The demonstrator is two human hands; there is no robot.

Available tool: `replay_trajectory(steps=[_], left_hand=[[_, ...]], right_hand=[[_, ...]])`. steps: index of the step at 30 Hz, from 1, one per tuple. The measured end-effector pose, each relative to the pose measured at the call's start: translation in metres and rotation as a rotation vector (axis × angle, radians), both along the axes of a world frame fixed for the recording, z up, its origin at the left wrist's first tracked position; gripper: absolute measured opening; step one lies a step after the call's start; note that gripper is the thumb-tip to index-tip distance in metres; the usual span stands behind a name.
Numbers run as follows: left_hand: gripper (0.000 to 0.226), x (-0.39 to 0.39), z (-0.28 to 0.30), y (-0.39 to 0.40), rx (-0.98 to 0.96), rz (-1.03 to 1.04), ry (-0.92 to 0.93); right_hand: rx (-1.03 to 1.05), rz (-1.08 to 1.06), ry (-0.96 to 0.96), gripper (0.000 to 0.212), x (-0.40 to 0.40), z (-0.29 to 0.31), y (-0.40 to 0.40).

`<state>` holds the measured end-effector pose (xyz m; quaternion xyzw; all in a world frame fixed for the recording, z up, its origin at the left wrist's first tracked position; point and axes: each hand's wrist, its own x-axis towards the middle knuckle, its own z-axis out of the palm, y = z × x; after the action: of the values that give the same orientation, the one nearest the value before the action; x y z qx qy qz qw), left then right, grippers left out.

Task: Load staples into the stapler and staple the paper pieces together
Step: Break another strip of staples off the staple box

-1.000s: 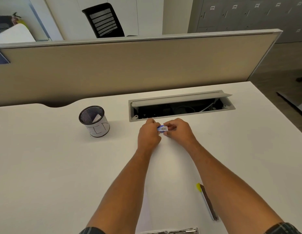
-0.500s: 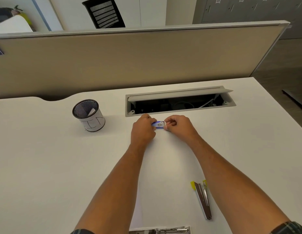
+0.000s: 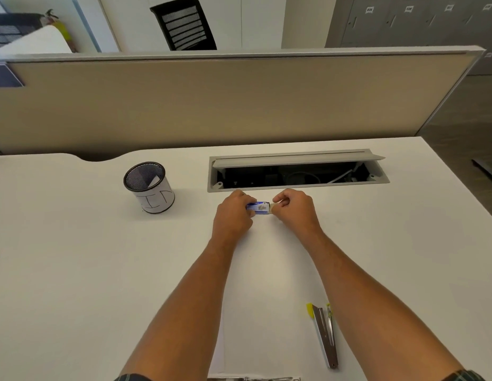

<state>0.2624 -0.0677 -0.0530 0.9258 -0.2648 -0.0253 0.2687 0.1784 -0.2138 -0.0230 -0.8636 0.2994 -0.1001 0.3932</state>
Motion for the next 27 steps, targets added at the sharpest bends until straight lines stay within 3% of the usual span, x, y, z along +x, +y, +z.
replay_trajectory(steps=[8,12,15,27], left_hand=[[0.037,0.001,-0.006,0.000,-0.026,0.004,0.008],[0.036,0.002,-0.006,-0.001,-0.027,-0.001,0.011],[0.037,0.001,-0.006,-0.002,-0.013,0.004,0.018],[0.041,0.000,-0.006,-0.001,-0.012,-0.003,0.008]], right_hand=[[-0.039,0.000,0.015,0.010,-0.001,0.004,-0.002],[-0.137,0.168,-0.085,0.022,-0.010,0.006,-0.004],[-0.174,0.259,-0.044,0.024,-0.014,0.006,-0.007],[-0.104,0.128,-0.004,0.024,-0.009,0.003,-0.010]])
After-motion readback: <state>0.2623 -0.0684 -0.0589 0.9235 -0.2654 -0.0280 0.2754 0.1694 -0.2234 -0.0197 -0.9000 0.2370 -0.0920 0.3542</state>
